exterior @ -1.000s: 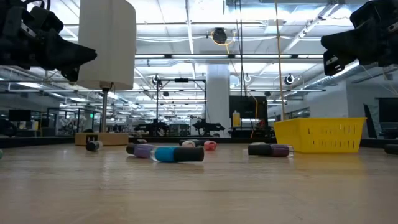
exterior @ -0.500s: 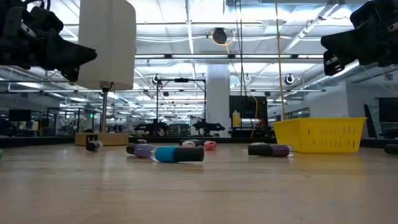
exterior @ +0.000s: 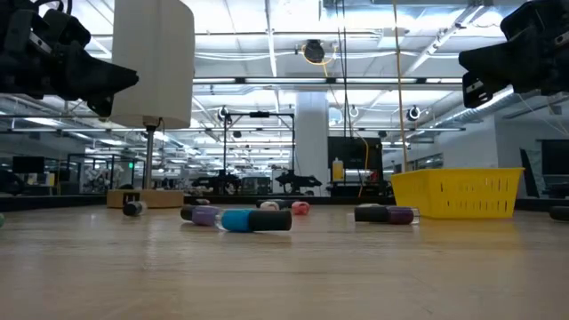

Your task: Pick & Place Nail Polish

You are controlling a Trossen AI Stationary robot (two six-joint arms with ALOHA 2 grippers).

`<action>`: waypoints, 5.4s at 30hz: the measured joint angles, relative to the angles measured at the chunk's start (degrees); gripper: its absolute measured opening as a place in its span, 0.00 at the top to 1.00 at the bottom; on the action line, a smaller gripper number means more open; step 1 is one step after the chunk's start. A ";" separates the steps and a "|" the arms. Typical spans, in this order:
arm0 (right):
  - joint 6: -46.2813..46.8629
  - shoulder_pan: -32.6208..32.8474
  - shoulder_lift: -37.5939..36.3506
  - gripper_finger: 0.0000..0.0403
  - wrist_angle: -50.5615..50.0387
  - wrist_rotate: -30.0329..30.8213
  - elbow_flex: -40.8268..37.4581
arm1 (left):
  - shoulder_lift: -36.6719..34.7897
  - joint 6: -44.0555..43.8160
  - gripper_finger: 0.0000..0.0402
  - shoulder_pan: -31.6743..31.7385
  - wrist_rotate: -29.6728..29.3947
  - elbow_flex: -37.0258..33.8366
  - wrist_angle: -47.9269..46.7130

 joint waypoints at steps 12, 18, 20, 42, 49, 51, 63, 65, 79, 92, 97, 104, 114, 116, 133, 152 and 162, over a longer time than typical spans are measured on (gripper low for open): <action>0.00 0.00 0.00 0.99 0.00 0.00 0.00 | 0.00 -0.02 0.94 0.00 0.00 0.00 0.00; 0.01 -0.01 -0.02 0.99 0.00 0.00 0.02 | 0.02 -0.02 0.94 0.02 -0.02 0.00 0.00; 0.02 0.00 0.00 0.99 0.00 0.00 0.02 | 0.02 0.00 0.94 0.00 -0.02 0.00 0.00; 0.01 -0.01 -0.02 0.99 -0.01 0.00 0.01 | 0.02 -0.01 0.94 0.01 -0.02 0.00 0.00; 0.01 0.00 -0.01 0.99 0.00 0.00 0.01 | 0.02 0.00 0.94 0.00 0.00 0.00 0.00; 0.02 -0.02 -0.02 0.99 0.00 0.00 0.00 | 0.02 0.00 0.94 0.00 -0.02 0.00 0.00; 0.02 0.00 -0.02 0.99 0.00 0.00 0.01 | 0.01 0.00 0.94 0.01 -0.01 0.00 0.00; 0.02 0.00 0.00 0.99 0.00 0.00 0.02 | 0.01 0.00 0.94 0.01 -0.01 0.00 0.00; 0.02 0.00 0.00 0.99 0.00 0.00 0.02 | 0.01 0.00 0.94 0.01 0.00 -0.01 0.00; -0.03 -0.01 -0.01 0.99 0.00 0.00 0.00 | 0.01 0.00 0.94 0.00 0.00 -0.01 0.00; 1.02 0.00 -0.01 0.99 1.39 -0.04 0.01 | 0.00 0.00 0.94 0.00 -0.02 0.00 0.00; 15.84 0.00 -0.02 0.99 7.91 -0.04 0.00 | 0.00 -0.02 0.94 0.02 0.00 0.00 0.00; 16.04 0.00 -0.02 0.99 14.99 0.00 0.00 | 0.02 0.00 0.94 0.00 0.00 0.00 0.00; 16.05 0.00 -0.02 0.99 14.95 0.00 0.00 | 0.02 -0.01 0.94 0.01 -0.01 0.00 0.00; 10.49 -0.02 -0.01 0.99 10.88 0.01 0.00 | 0.02 0.00 0.94 0.01 0.00 0.00 0.00; 7.10 -0.02 -0.01 0.99 8.38 0.01 0.00 | 0.00 0.00 0.94 0.00 -0.01 0.00 0.00; 11.48 -0.02 0.13 0.99 3.35 -0.13 0.00 | 0.01 0.00 0.94 0.00 -0.01 0.00 0.00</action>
